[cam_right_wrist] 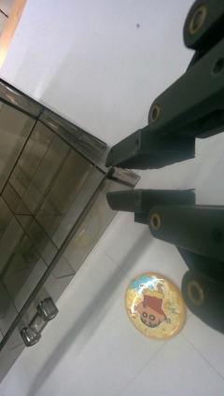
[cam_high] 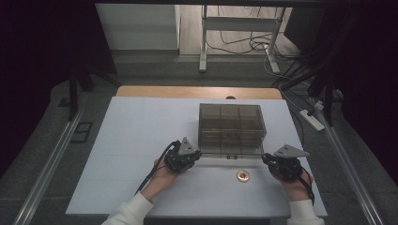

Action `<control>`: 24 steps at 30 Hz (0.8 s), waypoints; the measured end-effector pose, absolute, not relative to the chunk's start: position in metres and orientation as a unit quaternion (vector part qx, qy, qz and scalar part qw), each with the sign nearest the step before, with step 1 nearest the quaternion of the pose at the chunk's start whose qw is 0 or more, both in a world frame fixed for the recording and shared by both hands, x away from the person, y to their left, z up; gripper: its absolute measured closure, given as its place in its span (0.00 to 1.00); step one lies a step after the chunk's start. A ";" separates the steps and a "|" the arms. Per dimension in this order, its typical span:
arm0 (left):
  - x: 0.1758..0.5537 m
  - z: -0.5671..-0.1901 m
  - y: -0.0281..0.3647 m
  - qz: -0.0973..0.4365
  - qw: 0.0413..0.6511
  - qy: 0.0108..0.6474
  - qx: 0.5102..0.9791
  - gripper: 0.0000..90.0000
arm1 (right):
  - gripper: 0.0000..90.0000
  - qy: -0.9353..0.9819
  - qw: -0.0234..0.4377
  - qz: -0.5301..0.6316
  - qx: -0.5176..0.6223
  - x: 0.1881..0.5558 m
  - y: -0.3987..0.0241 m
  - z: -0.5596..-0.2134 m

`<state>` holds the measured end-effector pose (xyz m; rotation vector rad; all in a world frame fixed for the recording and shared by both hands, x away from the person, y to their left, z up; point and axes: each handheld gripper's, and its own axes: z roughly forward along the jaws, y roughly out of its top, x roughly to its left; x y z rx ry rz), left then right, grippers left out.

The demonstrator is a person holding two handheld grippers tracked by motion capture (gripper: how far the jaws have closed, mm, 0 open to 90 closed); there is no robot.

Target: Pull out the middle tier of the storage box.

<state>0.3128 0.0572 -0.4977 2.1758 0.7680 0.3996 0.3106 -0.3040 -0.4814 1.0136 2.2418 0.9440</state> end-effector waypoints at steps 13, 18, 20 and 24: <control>0.310 -0.499 0.059 0.156 0.388 0.300 0.857 0.92 | 0.87 0.827 0.248 0.346 0.366 0.305 -0.303 -0.484; 0.308 -0.501 0.057 0.155 0.386 0.297 0.860 0.92 | 0.87 0.826 0.243 0.349 0.369 0.304 -0.305 -0.486; 0.307 -0.502 0.057 0.154 0.385 0.296 0.861 0.92 | 0.87 0.827 0.242 0.348 0.369 0.305 -0.305 -0.486; 0.306 -0.502 0.056 0.153 0.387 0.295 0.860 0.92 | 0.87 0.828 0.241 0.346 0.369 0.305 -0.306 -0.487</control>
